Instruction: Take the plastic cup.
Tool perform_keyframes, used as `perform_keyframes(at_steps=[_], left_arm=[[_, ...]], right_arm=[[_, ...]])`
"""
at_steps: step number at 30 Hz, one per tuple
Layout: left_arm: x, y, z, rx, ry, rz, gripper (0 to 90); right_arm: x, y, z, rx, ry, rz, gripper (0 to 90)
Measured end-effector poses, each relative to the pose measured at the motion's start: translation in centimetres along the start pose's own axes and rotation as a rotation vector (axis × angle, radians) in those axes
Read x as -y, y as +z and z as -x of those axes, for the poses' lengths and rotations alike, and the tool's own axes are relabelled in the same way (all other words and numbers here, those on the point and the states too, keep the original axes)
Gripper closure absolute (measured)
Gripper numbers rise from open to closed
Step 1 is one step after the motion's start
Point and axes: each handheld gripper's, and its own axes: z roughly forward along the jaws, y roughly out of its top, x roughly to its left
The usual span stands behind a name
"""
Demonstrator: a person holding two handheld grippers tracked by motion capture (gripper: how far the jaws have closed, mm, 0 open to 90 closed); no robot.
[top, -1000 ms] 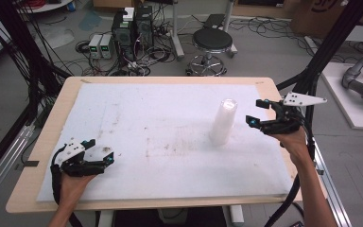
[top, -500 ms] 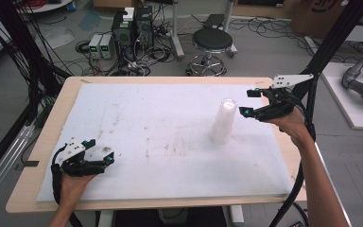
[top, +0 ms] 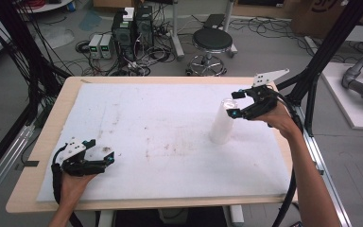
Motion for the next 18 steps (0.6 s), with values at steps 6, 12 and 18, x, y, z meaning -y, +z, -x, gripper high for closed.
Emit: perform_keyframes(at_steps=[6, 12, 18], left_arm=[[0.0, 0.0, 0.0, -0.002, -0.005, -0.002, 7.3], [0.0, 0.0, 0.0, 0.001, -0.004, -0.004, 7.3], [0.0, 0.0, 0.0, 0.004, -0.006, -0.007, 7.3]], right_arm=[[0.2, 1.1, 0.4, -0.013, -0.001, -0.042, 14.9], [0.4, 1.8, 0.7, -0.015, 0.006, -0.071, 15.0], [0.6, 2.3, 0.8, -0.013, 0.005, -0.102, 14.9]])
